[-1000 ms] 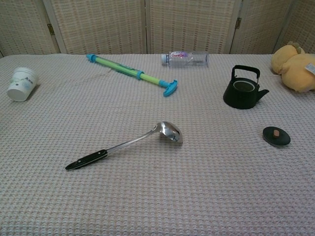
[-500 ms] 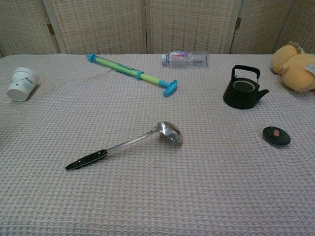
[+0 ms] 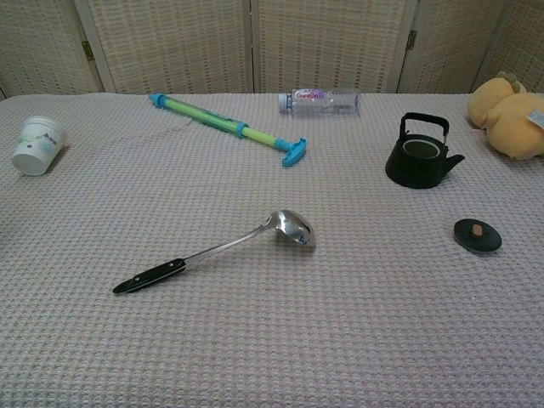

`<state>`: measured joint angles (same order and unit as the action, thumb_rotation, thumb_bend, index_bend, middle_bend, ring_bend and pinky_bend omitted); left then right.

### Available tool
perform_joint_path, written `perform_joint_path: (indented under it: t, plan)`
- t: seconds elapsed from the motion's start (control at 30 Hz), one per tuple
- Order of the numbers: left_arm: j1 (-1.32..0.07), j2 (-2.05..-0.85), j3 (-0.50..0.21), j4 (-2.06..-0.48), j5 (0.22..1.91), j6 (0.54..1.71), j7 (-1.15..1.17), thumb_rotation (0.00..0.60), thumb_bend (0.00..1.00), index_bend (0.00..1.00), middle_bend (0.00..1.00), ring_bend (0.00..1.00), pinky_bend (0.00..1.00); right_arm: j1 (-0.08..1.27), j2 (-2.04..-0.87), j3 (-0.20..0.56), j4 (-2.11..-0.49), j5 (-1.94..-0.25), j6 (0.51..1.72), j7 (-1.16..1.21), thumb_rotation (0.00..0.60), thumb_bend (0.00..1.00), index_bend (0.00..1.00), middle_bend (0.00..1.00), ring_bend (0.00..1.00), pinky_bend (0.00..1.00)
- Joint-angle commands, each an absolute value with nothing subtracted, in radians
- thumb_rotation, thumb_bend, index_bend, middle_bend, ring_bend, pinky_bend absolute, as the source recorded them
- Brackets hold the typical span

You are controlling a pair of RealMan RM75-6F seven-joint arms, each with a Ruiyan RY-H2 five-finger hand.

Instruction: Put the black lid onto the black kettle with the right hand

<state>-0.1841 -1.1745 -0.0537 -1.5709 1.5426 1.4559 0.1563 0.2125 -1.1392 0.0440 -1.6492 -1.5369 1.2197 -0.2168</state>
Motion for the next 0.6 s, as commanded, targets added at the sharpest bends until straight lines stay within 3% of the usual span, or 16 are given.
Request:
perform_joint_path:
  t: [0.03,0.4,0.6]
  plan:
    - [-0.177,-1.173,-0.051,-1.569,1.538,1.463,0.151,0.600,0.29,0.22,0.13,0.18,0.09,0.313,-1.170,0.065,-1.658,-1.440,1.050,-0.273,0.600,0.33,0.15,0.25,0.92,0.82]
    - [-0.146,-1.163,-0.046,-1.561,1.517,1.489,0.131,0.600,0.29,0.22,0.13,0.18,0.08,0.462,-1.276,0.106,-1.533,-1.312,0.863,-0.304,0.600,0.33,0.25,0.29,0.92,0.84]
    - [-0.139,-1.159,-0.046,-1.565,1.511,1.492,0.128,0.600,0.29,0.22,0.13,0.18,0.08,0.486,-1.309,0.100,-1.491,-1.290,0.863,-0.332,0.600,0.33,0.29,0.30,0.92,0.84]
